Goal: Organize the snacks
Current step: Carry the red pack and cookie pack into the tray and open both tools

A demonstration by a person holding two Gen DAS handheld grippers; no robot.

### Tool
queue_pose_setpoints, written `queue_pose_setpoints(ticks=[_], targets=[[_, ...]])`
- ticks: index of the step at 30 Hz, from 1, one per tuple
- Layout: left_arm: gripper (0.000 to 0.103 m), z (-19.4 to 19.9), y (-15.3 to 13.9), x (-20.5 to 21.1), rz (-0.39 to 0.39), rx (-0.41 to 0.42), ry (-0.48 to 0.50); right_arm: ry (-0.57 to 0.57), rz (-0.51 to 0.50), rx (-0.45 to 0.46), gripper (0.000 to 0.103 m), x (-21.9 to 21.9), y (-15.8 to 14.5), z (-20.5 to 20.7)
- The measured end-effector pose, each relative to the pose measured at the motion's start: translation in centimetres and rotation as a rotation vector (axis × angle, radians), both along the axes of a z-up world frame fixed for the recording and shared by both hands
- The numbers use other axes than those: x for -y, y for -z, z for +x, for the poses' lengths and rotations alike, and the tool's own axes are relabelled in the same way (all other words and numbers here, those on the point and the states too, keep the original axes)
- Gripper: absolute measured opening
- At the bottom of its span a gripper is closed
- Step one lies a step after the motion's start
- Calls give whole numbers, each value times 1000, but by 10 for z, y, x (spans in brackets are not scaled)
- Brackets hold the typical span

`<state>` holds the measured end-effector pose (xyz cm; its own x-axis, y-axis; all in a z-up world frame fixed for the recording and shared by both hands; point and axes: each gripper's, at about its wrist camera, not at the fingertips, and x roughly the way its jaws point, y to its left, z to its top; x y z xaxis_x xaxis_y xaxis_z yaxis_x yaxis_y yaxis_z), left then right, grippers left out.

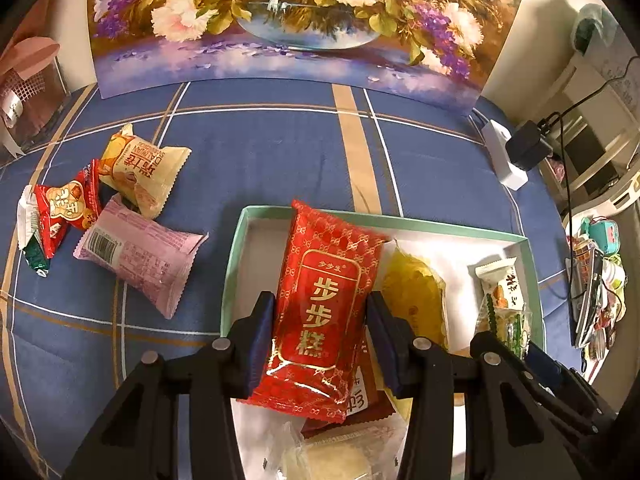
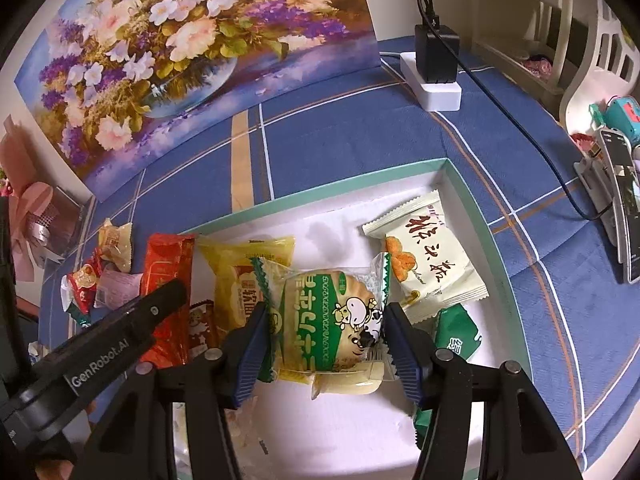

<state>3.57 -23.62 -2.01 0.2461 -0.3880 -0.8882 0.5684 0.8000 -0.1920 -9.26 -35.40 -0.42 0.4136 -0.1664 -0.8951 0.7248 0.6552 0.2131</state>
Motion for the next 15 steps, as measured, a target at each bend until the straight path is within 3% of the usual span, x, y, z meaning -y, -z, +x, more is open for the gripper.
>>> queue_pose_setpoints(ticks=[5, 12, 14, 15], targets=[[53, 1, -8, -3, -16, -2, -5, -1, 9, -10, 63, -2, -2, 1], [54, 4, -13, -13, 19, -11, -49, 7, 5, -23, 63, -3, -9, -3], [65, 5, -14, -15, 36, -8, -62, 10, 2, -35, 65, -4, -11, -3], [76, 6, -14, -16, 43, -1, -68, 10, 0, -40, 69, -4, -11, -3]])
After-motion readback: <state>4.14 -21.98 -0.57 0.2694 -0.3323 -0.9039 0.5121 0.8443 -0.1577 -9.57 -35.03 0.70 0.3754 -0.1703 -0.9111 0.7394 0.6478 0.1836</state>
